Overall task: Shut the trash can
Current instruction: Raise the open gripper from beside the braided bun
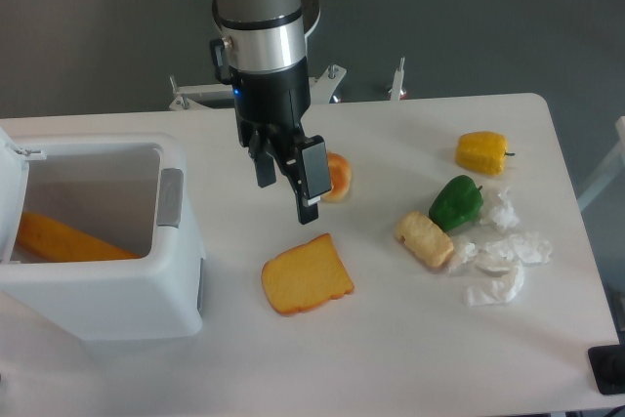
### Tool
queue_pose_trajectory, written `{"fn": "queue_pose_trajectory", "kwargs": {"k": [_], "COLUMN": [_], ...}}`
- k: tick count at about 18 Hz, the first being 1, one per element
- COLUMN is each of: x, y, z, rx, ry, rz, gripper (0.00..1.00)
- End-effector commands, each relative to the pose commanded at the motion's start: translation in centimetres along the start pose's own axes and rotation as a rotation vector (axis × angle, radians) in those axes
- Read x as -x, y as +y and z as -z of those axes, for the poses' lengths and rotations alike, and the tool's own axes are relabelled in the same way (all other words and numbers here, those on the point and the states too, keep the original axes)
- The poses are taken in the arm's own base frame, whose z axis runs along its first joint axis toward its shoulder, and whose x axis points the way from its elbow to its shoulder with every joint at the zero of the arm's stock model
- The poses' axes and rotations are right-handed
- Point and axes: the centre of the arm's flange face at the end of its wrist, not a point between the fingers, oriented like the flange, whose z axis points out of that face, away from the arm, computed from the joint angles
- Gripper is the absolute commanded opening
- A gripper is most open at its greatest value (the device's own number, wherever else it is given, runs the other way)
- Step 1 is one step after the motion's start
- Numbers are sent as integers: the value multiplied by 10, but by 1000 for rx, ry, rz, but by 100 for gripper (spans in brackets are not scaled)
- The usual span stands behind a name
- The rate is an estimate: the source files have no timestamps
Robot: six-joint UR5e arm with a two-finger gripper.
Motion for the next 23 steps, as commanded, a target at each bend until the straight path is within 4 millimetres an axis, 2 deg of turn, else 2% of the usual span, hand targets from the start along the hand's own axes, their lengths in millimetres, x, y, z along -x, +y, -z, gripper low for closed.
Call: {"fn": "queue_pose_trajectory", "kwargs": {"k": [14,19,23], "x": [1,2,6], "y": [-3,-3,-9], "z": [5,11,15], "rx": [-25,-32,-66], "ry": [-2,-10,-11], "rz": [5,108,116], "gripper": [100,100,100]}}
